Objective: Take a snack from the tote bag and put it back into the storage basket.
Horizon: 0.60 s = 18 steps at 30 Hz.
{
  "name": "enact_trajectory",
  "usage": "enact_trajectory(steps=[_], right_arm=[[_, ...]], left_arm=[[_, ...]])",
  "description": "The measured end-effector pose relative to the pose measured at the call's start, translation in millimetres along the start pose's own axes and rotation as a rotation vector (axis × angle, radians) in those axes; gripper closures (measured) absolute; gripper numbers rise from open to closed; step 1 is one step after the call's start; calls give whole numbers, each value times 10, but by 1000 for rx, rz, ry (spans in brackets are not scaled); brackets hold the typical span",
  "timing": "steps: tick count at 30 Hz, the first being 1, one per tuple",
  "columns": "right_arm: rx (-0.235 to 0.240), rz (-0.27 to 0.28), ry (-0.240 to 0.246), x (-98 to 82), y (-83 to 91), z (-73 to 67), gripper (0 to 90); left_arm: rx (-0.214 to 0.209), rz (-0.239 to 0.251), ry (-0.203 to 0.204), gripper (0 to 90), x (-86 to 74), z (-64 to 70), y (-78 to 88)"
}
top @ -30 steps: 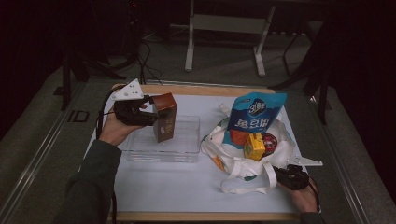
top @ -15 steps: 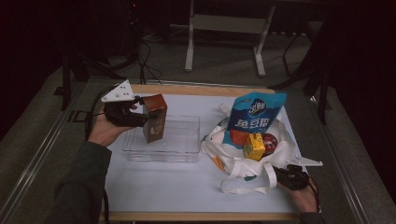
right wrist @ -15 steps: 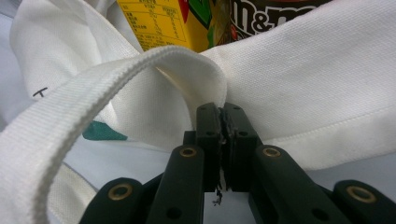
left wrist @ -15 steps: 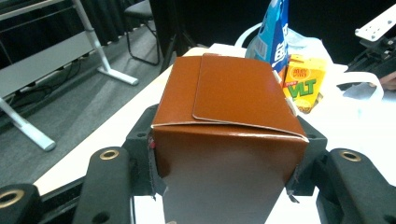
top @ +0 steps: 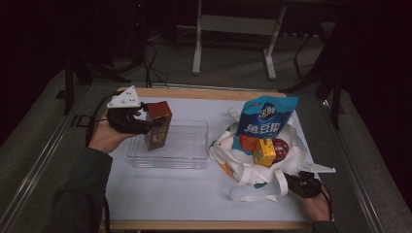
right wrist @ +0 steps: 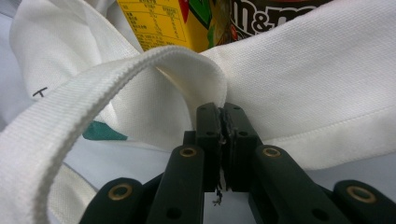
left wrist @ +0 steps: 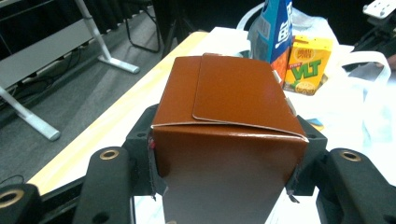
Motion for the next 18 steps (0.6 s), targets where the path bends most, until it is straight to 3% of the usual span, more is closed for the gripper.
enact_trajectory(steps=[13,18], right_arm=[[0,-2,0,-2,1,-1,861],[-1,-3,1,-2,1,-2,861]], left_arm=[[-7,-51,9,427,-174,-21,-48],[-16,-101,6,426,-283,-25,-105]])
Point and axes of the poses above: each handheld gripper's, and its own axes: y roughly backward along the jaws, x roughly out of its top, z roughly to its right, the point moved 10 cm from there along -y, roughly forward along the jaws, and after that the axes turned 4 degrees about y, right-handed, at the moved point
